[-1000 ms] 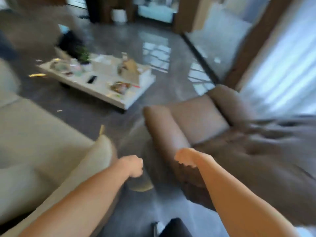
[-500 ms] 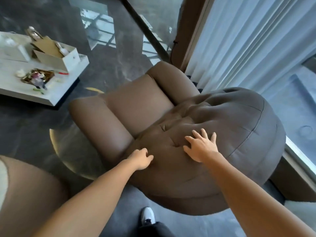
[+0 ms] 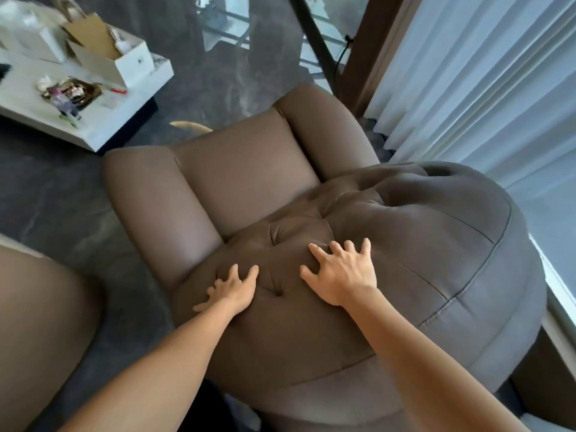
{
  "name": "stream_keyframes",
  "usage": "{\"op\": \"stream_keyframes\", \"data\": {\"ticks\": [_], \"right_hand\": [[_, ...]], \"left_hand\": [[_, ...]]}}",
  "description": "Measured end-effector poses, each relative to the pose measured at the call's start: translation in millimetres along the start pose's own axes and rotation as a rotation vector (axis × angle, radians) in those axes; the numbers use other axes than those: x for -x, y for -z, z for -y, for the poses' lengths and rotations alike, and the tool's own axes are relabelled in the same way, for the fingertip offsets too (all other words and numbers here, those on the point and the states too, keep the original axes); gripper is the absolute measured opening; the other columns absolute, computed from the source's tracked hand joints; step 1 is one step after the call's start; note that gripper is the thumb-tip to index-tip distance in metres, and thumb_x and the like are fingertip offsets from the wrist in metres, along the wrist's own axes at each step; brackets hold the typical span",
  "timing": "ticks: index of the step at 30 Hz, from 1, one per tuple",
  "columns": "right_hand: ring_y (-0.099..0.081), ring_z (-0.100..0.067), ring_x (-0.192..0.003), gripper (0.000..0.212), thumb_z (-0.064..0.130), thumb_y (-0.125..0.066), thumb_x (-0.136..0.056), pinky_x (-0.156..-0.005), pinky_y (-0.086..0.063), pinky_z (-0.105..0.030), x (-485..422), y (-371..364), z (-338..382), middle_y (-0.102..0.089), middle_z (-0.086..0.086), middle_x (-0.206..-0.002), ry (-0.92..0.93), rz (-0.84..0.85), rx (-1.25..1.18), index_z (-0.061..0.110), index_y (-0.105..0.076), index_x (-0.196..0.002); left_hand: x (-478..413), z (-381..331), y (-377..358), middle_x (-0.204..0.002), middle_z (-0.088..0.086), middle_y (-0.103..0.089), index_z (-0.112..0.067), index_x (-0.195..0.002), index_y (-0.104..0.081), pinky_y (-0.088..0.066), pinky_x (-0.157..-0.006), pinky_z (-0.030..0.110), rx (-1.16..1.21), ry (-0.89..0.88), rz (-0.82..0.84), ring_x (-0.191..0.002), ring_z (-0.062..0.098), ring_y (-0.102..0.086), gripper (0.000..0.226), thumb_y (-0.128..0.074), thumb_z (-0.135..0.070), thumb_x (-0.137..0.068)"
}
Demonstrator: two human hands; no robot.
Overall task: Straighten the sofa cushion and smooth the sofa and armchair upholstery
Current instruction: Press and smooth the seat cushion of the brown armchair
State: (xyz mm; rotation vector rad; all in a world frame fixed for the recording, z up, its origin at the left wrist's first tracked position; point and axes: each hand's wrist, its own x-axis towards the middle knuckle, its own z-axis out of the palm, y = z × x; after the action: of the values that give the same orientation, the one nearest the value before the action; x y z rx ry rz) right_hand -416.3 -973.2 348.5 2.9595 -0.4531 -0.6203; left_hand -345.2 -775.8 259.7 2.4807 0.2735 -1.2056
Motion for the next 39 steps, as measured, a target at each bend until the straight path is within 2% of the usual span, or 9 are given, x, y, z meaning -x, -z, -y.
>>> {"op": "stream_keyframes", "data": {"ticks": [4, 10, 12, 19, 24, 29, 34, 39], "right_hand": [[-0.047, -0.036, -0.122, 0.074, 0.072, -0.014, -0.082, -0.108, -0.013, -0.065, 0, -5, -27, -0.057, -0.011, -0.133, 0.102, -0.006, -0.028, 0.034, -0.043, -0.139], [-0.046, -0.042, -0.119, 0.073, 0.067, -0.016, -0.083, -0.106, -0.006, -0.069, 0, -20, -75, -0.057, -0.018, -0.128, 0.232, -0.039, -0.038, 0.026, -0.048, -0.134], [-0.045, -0.043, -0.12, 0.072, 0.066, -0.017, -0.083, -0.106, -0.006, -0.07, -2, -22, -91, -0.056, -0.018, -0.129, 0.251, -0.005, -0.02, 0.025, -0.048, -0.133], [-0.045, -0.04, -0.121, 0.071, 0.066, -0.017, -0.083, -0.106, -0.015, -0.065, -28, -17, -146, -0.054, -0.016, -0.131, 0.358, 0.049, 0.058, 0.026, -0.045, -0.133], [-0.045, -0.039, -0.122, 0.068, 0.065, -0.017, -0.085, -0.108, -0.016, -0.064, -55, -7, -180, -0.055, -0.015, -0.131, 0.429, 0.044, 0.082, 0.027, -0.048, -0.131], [-0.041, -0.041, -0.128, 0.07, 0.064, -0.02, -0.089, -0.109, -0.017, -0.063, -84, 8, -215, -0.049, -0.019, -0.14, 0.558, 0.097, 0.151, 0.021, -0.044, -0.138], [-0.041, -0.033, -0.132, 0.07, 0.07, -0.023, -0.087, -0.11, -0.027, -0.05, -115, 41, -275, -0.048, -0.009, -0.144, 0.839, 0.119, 0.176, 0.031, -0.042, -0.141], [-0.036, -0.026, -0.137, 0.064, 0.069, -0.023, -0.09, -0.115, -0.021, -0.049, -154, 72, -342, -0.049, 0.002, -0.146, 0.897, -0.006, 0.175, 0.035, -0.045, -0.139]], "left_hand": [[15, -18, -22, -0.157, 0.01, -0.027, -0.045, -0.149, -0.019, -0.013, -0.112, 0.064, 0.045, 0.054, -0.059, -0.141, 0.039, -0.022, 0.082, -0.019, -0.084, -0.077], [28, -38, -68, -0.154, 0.005, -0.033, -0.053, -0.143, -0.025, -0.019, -0.11, 0.061, 0.124, 0.127, -0.166, -0.139, 0.035, -0.028, 0.091, -0.016, -0.092, -0.062], [30, -49, -77, -0.154, 0.005, -0.035, -0.053, -0.143, -0.025, -0.019, -0.11, 0.061, 0.129, 0.155, -0.154, -0.138, 0.035, -0.03, 0.093, -0.016, -0.093, -0.06], [41, -93, -118, -0.152, 0.004, -0.038, -0.052, -0.142, -0.027, -0.022, -0.106, 0.062, 0.204, 0.207, -0.205, -0.137, 0.034, -0.032, 0.093, -0.014, -0.093, -0.059], [50, -126, -132, -0.152, 0.002, -0.039, -0.049, -0.143, -0.03, -0.024, -0.108, 0.055, 0.294, 0.232, -0.243, -0.136, 0.034, -0.034, 0.086, -0.017, -0.087, -0.068], [59, -170, -147, -0.153, 0.005, -0.037, -0.042, -0.146, -0.031, -0.026, -0.111, 0.051, 0.372, 0.309, -0.27, -0.137, 0.035, -0.033, 0.084, -0.02, -0.081, -0.072], [87, -225, -157, -0.155, 0.007, -0.032, -0.042, -0.146, -0.03, -0.03, -0.11, 0.052, 0.393, 0.321, -0.277, -0.138, 0.038, -0.03, 0.085, -0.034, -0.081, -0.07], [108, -286, -168, -0.156, 0.002, -0.028, -0.042, -0.145, -0.029, -0.025, -0.109, 0.055, 0.425, 0.277, -0.312, -0.139, 0.038, -0.024, 0.071, -0.034, -0.069, -0.08]]}}
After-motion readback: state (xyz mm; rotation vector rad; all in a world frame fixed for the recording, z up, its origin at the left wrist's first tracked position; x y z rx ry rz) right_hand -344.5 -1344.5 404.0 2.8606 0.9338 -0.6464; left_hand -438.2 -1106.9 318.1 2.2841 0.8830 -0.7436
